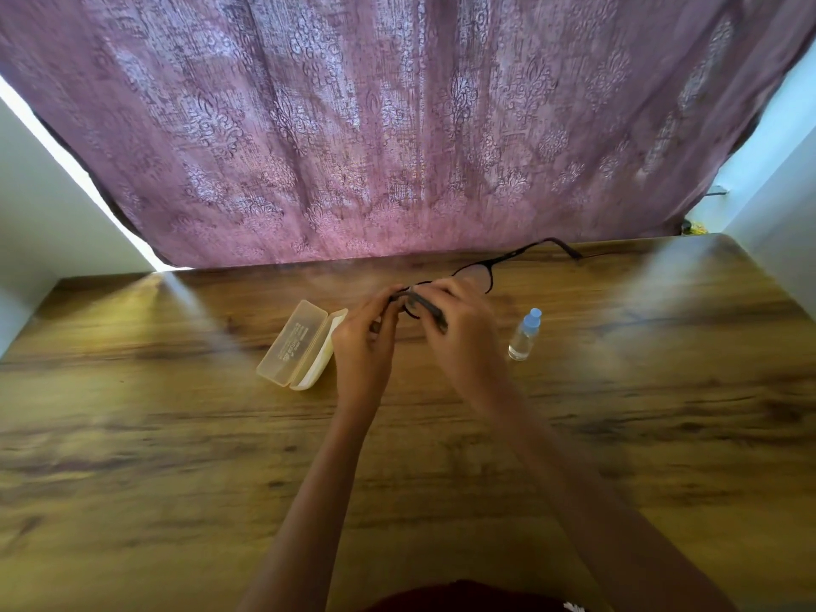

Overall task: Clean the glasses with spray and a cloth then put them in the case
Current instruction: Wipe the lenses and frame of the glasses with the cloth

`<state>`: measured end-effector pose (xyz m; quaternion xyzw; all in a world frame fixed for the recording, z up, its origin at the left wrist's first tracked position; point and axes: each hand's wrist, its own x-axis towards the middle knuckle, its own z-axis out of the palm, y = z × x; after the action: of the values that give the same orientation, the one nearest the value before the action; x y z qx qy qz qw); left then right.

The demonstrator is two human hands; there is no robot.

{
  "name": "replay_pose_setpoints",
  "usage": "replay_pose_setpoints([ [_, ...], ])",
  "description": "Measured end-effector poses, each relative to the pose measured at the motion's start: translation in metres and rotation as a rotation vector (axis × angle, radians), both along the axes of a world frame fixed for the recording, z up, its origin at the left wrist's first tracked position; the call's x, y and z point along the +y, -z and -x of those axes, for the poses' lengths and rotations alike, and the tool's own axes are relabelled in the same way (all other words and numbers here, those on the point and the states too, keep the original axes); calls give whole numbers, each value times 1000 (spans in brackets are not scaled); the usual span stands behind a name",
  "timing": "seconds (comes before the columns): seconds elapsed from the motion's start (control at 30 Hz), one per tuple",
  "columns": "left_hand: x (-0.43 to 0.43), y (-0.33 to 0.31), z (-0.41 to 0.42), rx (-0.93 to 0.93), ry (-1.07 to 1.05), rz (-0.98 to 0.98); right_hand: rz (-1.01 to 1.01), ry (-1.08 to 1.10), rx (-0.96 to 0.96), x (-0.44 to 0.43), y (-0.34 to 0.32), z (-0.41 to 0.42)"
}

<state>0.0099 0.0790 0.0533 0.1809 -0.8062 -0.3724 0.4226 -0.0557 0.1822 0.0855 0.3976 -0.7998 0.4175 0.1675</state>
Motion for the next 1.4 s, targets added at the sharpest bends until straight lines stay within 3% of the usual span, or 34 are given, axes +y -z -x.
replay_pose_setpoints([
  [0.13, -1, -2, 0, 8, -25, 12, -6, 90, -17, 0, -3, 6],
  [0.47, 1, -4, 1, -18, -11, 18, 77, -27, -6, -7, -5, 4],
  [1.23, 4, -6, -2, -5, -38, 60, 40, 49, 18, 1, -3, 2],
  [1.4, 3, -1, 0, -14, -65, 67, -127, 40, 24, 3, 3, -13],
])
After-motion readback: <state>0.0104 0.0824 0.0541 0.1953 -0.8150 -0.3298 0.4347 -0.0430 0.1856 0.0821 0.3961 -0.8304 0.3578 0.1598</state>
